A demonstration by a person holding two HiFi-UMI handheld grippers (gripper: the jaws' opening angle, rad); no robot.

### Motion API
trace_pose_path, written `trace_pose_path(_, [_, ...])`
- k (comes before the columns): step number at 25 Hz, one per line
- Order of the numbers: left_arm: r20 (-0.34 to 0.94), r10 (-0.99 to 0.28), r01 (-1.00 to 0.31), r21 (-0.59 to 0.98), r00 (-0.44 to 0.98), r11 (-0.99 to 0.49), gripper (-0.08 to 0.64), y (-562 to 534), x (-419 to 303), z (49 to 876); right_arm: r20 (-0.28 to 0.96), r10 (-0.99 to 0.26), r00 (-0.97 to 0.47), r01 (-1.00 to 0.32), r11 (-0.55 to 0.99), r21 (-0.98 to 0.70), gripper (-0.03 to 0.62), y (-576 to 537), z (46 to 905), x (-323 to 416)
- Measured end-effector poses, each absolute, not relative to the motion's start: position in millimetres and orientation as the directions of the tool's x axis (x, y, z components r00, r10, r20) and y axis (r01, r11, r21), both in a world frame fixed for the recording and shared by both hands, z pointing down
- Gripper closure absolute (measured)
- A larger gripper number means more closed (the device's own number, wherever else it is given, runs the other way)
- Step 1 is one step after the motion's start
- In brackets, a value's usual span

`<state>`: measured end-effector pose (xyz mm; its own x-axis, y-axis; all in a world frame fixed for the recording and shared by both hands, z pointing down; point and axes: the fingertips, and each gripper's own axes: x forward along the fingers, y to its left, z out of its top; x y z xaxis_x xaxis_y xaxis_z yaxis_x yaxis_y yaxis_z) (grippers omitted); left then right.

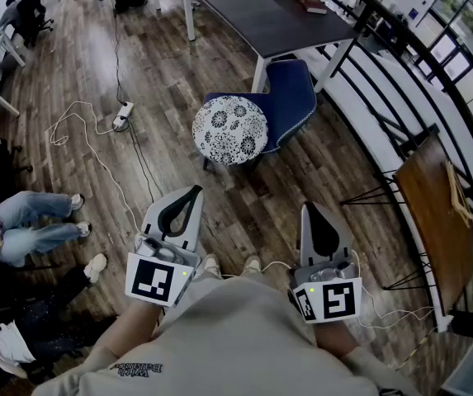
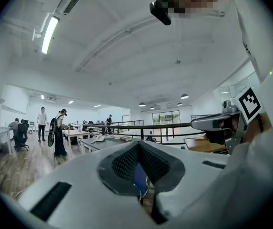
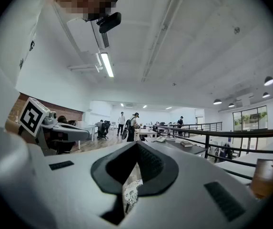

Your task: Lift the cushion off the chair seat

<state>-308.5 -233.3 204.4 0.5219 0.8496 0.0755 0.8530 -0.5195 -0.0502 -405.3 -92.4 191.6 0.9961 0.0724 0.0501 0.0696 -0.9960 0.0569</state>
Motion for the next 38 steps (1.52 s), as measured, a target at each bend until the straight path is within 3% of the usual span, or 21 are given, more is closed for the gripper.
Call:
trace_pose_path(25, [0.189, 0.809, 0.828, -0.046, 0.556, -0.558, 0.555, -192.0, -334.3, 233.2, 0.09, -0.005, 0.996, -0.001, -0.999, -0.037, 0.591, -51.6, 215.9, -424.7])
trace_pose_path(38, [0.196, 0.799, 0.819, -0.042, 0.568, -0.572, 0.555, -160.0, -366.8, 239.1, 0.041, -0.022, 0.999, -0.02, -0.997, -0.068, 0.591, -16.2, 215.3, -450.6])
